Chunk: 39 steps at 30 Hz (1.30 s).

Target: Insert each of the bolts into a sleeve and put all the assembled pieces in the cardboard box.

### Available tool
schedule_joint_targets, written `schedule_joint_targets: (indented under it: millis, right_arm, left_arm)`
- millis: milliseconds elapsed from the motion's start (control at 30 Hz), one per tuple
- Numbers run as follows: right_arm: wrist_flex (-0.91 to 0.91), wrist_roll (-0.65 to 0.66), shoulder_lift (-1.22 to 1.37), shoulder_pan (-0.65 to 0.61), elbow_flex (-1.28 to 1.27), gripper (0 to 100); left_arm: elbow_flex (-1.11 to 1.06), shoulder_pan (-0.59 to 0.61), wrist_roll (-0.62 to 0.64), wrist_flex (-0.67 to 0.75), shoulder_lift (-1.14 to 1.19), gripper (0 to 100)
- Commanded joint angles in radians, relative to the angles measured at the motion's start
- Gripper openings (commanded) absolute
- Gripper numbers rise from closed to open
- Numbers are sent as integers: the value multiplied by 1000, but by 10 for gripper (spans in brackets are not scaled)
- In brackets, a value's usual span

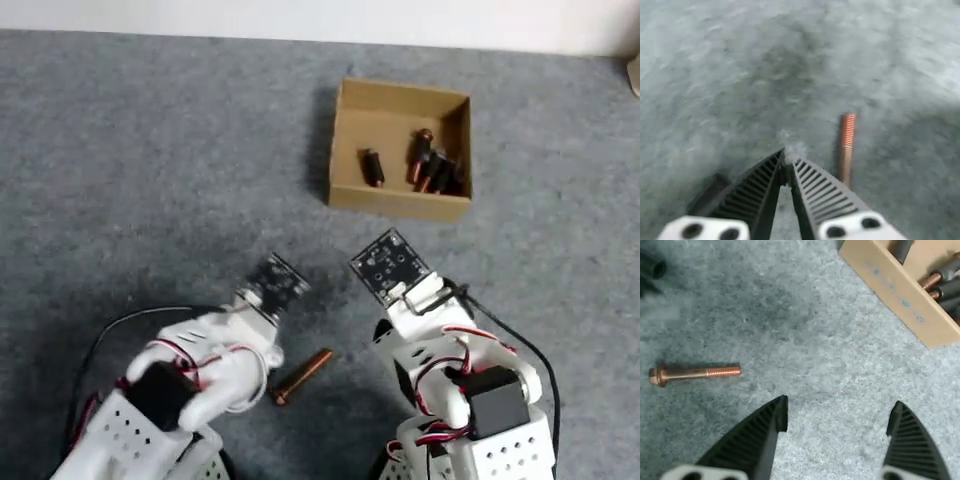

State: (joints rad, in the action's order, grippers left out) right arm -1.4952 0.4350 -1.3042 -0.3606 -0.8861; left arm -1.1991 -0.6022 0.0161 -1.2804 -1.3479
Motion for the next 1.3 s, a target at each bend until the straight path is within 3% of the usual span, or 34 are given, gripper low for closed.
schedule_joint_targets:
  millis: [0,267,500,667,833,1033,1267]
  right_arm:
    - [31,-43,-2,18,7,297]
    - [51,-54,-1,186,4,297]
    - [48,-54,-1,236,2,297]
    - [48,-54,1,237,2,297]
    - [48,-54,1,237,2,297]
    - [47,-54,1,239,2,297]
    - [47,-54,1,239,4,297]
  left_arm:
    - [18,-117,-9,-5,7,10]
    - [-33,-282,-6,-3,7,11]
    - [-176,-228,49,75,8,14]
    - [-185,-225,51,71,8,131]
    - [-168,-231,51,75,8,85]
    - [-179,-225,51,77,8,143]
    - [-188,-225,51,78,10,130]
